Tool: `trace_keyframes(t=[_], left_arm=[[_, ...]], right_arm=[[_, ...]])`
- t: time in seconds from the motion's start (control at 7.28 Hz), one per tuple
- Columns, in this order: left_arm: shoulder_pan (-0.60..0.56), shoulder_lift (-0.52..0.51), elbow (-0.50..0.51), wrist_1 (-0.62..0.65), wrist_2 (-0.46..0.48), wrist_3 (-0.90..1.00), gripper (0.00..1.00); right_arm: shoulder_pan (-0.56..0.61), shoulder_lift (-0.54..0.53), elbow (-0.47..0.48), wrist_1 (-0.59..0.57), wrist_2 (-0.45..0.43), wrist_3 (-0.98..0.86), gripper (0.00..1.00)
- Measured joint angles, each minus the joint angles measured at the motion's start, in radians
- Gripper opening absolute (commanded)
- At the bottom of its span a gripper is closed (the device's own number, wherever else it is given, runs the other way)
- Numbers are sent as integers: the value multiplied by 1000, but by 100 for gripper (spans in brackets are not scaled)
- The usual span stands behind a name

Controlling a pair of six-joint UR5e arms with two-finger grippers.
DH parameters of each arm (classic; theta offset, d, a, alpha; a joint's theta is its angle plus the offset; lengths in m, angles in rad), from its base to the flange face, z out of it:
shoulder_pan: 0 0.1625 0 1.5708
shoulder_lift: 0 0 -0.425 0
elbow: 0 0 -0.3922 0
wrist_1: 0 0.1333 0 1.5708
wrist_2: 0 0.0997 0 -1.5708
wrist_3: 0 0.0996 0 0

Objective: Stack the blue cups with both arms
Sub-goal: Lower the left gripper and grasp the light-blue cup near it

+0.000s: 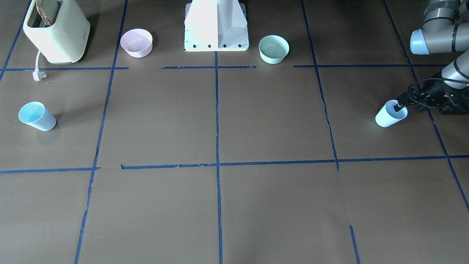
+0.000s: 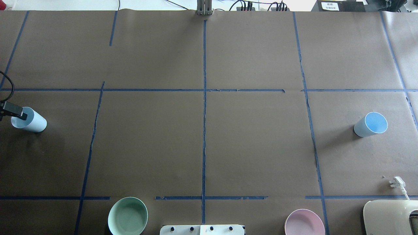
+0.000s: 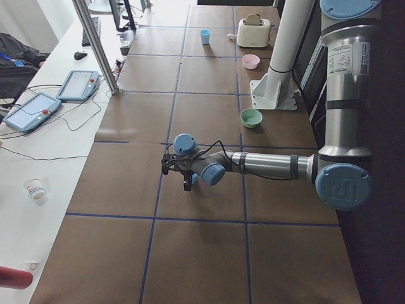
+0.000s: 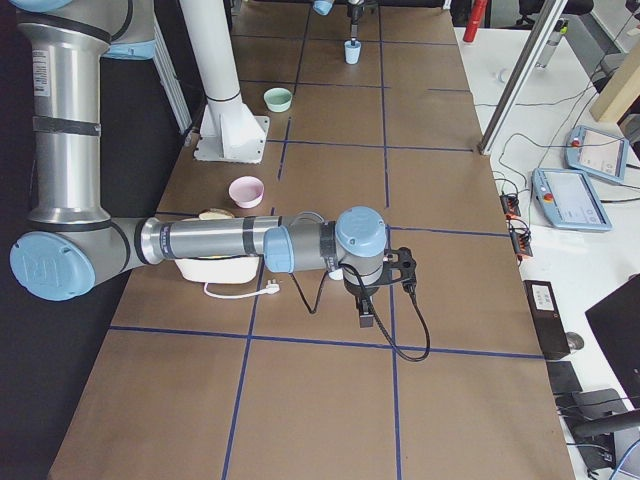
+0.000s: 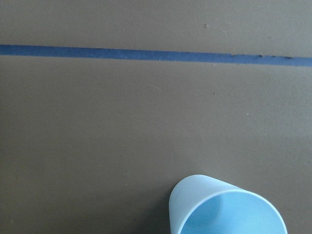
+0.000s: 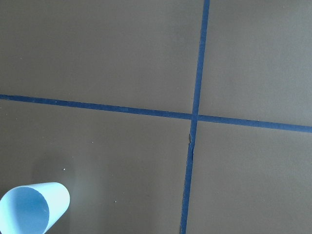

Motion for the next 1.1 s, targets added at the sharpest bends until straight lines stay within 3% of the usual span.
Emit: trace_keyframes(t=[0.14, 0.27, 0.55, 0.82, 1.1], left_arm=[[15, -5, 15, -4, -1, -3, 24], [23, -7, 23, -5, -3, -9, 4], [27, -6, 22, -6, -10, -13, 0], [18, -9, -36, 35, -89, -39, 0], [9, -94, -202, 255, -137, -142, 0]], right_arm=[[0, 0, 0, 0, 0, 0, 100], [0, 0, 1, 0, 0, 0, 100], [0, 0, 8, -1, 3, 1, 100], [0, -1, 15, -3, 5, 1, 100], [0, -5, 16, -4, 8, 1, 100]])
